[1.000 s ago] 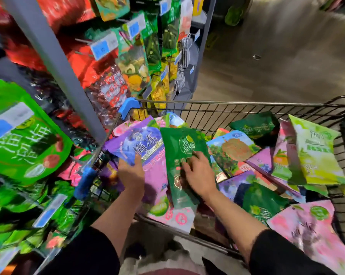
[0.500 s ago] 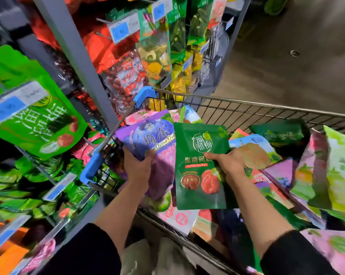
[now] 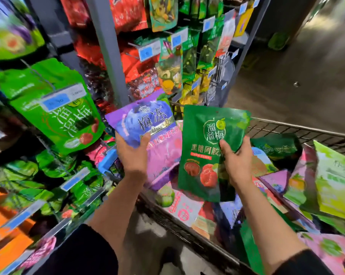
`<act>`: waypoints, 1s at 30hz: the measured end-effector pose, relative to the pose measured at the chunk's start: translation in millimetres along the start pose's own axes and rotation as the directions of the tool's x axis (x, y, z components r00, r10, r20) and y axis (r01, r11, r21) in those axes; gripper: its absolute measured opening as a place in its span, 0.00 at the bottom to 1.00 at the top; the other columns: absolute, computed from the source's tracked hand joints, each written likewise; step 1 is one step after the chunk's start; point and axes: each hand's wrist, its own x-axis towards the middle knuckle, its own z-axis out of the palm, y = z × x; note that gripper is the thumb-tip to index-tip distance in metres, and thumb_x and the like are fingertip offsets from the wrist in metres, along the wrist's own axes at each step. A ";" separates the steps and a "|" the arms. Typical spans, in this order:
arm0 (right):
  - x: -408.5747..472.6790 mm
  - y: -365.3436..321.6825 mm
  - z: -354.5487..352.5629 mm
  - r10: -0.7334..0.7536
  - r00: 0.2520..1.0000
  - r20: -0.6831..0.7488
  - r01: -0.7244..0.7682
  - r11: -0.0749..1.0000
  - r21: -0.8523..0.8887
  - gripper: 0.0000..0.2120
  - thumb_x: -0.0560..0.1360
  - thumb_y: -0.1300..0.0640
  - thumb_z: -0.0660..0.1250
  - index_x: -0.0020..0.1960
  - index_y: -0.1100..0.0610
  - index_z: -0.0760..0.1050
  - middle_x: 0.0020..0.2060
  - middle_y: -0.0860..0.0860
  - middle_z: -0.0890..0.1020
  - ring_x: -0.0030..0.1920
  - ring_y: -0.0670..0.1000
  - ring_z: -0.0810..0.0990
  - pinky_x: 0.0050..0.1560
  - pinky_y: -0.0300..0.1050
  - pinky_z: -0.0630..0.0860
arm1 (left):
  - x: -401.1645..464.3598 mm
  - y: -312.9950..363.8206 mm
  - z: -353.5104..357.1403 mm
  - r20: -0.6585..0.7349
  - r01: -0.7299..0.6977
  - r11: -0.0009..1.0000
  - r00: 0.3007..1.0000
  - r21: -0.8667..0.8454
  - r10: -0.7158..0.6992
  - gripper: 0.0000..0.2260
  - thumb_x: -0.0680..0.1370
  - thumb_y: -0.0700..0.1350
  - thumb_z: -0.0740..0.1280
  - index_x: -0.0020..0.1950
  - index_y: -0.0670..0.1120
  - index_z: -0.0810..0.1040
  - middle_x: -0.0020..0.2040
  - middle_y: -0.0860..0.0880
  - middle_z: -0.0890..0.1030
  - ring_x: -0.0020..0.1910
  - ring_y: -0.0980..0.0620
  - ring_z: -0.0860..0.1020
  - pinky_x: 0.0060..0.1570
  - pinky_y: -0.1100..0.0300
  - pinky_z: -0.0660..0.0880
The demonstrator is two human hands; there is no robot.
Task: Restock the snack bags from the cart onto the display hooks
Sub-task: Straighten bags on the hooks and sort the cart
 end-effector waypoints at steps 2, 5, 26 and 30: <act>-11.1 -33.7 5.3 -0.077 0.997 -0.005 0.077 0.997 0.015 0.10 0.77 0.63 0.67 0.57 0.62 0.70 0.41 0.43 0.76 0.37 0.32 0.75 0.38 0.23 0.68 | 3.6 21.1 -22.7 -0.007 -0.022 0.996 1.000 -0.084 0.022 0.29 0.71 0.34 0.73 0.70 0.38 0.66 0.62 0.46 0.77 0.58 0.54 0.77 0.64 0.56 0.72; -37.6 -84.4 24.6 -0.194 0.981 0.023 0.193 0.980 0.044 0.09 0.78 0.62 0.65 0.57 0.62 0.71 0.44 0.47 0.75 0.40 0.40 0.73 0.41 0.23 0.67 | 8.8 51.9 -69.7 -0.071 -0.096 0.988 0.994 -0.117 0.089 0.34 0.69 0.39 0.76 0.70 0.34 0.65 0.64 0.38 0.75 0.61 0.45 0.77 0.65 0.49 0.72; -369.1 -342.0 238.3 -0.656 0.683 0.322 0.402 0.705 0.584 0.10 0.70 0.50 0.70 0.49 0.53 0.76 0.47 0.54 0.84 0.48 0.54 0.83 0.55 0.57 0.79 | -53.1 221.2 -530.0 -0.588 -0.453 0.825 0.583 0.337 0.561 0.27 0.70 0.45 0.77 0.64 0.38 0.72 0.56 0.45 0.79 0.51 0.49 0.74 0.47 0.64 0.65; -404.2 -387.6 258.2 -0.723 0.612 0.320 0.383 0.625 0.680 0.09 0.74 0.59 0.70 0.53 0.57 0.77 0.46 0.51 0.83 0.47 0.49 0.82 0.54 0.52 0.79 | -65.3 252.9 -573.2 -0.622 -0.481 0.757 0.443 0.443 0.646 0.27 0.70 0.47 0.77 0.64 0.39 0.72 0.57 0.40 0.80 0.52 0.40 0.76 0.48 0.57 0.67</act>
